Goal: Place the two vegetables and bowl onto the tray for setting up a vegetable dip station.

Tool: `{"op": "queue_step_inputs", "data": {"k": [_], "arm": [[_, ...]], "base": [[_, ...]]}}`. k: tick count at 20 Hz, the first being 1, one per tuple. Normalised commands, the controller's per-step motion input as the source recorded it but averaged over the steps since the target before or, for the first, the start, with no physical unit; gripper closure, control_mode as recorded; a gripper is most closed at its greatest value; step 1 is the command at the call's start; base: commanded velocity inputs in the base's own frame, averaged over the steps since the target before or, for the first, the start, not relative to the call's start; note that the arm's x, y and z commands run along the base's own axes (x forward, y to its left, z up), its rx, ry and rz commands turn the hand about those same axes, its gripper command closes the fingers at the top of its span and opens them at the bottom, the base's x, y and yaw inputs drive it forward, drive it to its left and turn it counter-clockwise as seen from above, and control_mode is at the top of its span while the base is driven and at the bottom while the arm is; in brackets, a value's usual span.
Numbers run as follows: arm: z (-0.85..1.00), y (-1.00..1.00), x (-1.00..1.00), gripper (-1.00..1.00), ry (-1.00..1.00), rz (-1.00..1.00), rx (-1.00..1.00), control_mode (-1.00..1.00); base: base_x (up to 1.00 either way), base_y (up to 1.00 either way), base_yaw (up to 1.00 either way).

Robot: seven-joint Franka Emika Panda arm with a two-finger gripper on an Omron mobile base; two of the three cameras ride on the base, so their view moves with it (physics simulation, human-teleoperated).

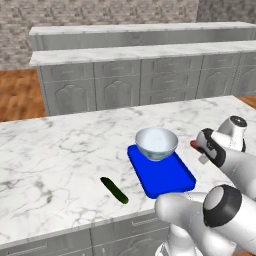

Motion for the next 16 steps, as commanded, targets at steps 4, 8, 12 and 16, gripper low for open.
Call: {"op": "queue_step_inputs", "data": {"k": [4,8,12,16], "arm": [[0.07,0.12,-0.08,1.0,0.02,0.22,-0.01,-1.0],[0.03,0.07,-0.05,1.0,0.05,0.25,-0.05,-1.0],[0.0,0.08,-0.03,1.0,0.04,0.26,-0.04,-1.0],[0.0,0.08,-0.09,1.0,0.02,0.22,-0.04,-1.0]], "base": [[0.0,0.0,0.0],[0.0,0.0,0.0],[0.0,0.0,0.0],[0.0,0.0,0.0]]}}
